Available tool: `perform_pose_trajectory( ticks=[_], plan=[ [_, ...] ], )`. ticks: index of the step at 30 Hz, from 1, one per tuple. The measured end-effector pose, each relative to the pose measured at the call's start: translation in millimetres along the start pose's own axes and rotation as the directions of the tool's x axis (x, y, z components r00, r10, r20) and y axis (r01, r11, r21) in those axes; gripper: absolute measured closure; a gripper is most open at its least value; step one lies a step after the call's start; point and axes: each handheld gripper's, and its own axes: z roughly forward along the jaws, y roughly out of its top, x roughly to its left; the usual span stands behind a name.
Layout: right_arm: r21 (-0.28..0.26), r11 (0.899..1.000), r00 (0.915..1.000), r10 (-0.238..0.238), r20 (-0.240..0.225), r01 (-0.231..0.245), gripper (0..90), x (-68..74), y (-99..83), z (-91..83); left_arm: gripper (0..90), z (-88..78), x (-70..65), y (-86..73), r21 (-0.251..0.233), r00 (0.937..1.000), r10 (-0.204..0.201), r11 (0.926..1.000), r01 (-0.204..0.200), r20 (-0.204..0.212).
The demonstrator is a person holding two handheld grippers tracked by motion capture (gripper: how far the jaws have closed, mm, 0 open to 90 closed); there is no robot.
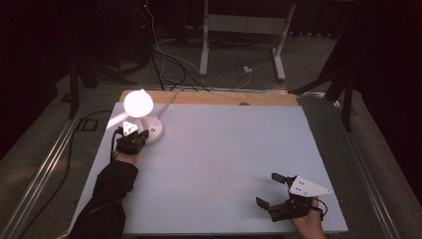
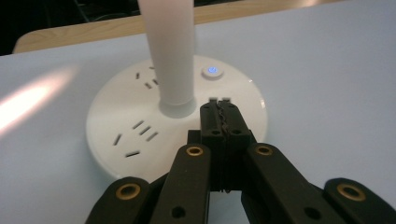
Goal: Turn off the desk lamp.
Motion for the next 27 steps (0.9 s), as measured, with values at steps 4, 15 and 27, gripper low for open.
perform_pose_trajectory(
  ticks=[4, 15, 27],
  plan=[
    [-0.001, 1.0, 1.0, 0.001, 0.0, -0.001, 0.0, 0.0, 0.0, -0.2, 90.0, 0.3, 0.4, 0.2, 0.003, 1.0, 0.001, 1.0, -0.001, 0.002],
    [0.007, 1.0, 1.0, -0.002, -0.001, 0.002, 0.0, 0.7, -0.2, 0.9, 90.0, 1.7, 1.2, 0.1, 0.007, 0.9996, 0.027, 0.9996, -0.027, 0.006],
    [0.005, 1.0, 1.0, 0.0, -0.002, 0.0, 0.0, 0.1, -0.4, 0.3, 90.0, -3.1, 3.1, 8.6, -0.015, 0.9999, 0.008, 0.9998, -0.008, -0.012]
  ],
)
